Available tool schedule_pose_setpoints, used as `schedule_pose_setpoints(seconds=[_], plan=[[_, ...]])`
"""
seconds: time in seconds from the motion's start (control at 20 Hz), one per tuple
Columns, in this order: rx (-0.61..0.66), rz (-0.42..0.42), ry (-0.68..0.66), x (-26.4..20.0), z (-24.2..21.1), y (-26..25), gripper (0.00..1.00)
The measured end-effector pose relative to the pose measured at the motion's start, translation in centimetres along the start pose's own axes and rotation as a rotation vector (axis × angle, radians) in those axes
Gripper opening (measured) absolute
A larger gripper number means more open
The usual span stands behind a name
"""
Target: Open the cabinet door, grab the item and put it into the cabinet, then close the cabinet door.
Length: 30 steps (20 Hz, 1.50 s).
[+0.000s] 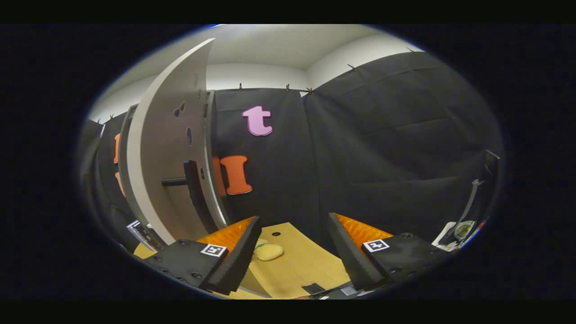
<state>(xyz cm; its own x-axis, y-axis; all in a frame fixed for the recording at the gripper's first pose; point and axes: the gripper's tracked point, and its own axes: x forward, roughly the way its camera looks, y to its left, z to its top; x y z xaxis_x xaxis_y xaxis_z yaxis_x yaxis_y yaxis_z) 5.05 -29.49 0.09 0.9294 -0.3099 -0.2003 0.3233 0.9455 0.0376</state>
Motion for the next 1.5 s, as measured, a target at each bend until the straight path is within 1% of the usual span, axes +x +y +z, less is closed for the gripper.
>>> schedule_pose_setpoints(seconds=[0.15, 0.35, 0.6, 0.75, 1.0, 1.1, 1.2, 1.5], plan=[[0.003, -0.01, 0.005, 0.5, -0.5, -0.4, 0.93], [0.022, -0.001, 0.02, 0.7, -1.2, 0.3, 0.94], [-0.002, -0.054, 0.004, -0.2, -1.1, 0.7, 0.94], [-0.006, -0.074, -0.002, -1.0, -1.3, 1.8, 0.94], [-0.015, -0.064, -0.005, -2.9, -2.1, 5.9, 0.94], [-0.026, -0.043, -0.006, -3.6, -2.5, 8.3, 0.94], [-0.034, -0.001, -0.001, -4.1, -3.1, 11.3, 0.94], [-0.031, 0.19, 0.062, -4.0, -5.3, 21.0, 0.94]])
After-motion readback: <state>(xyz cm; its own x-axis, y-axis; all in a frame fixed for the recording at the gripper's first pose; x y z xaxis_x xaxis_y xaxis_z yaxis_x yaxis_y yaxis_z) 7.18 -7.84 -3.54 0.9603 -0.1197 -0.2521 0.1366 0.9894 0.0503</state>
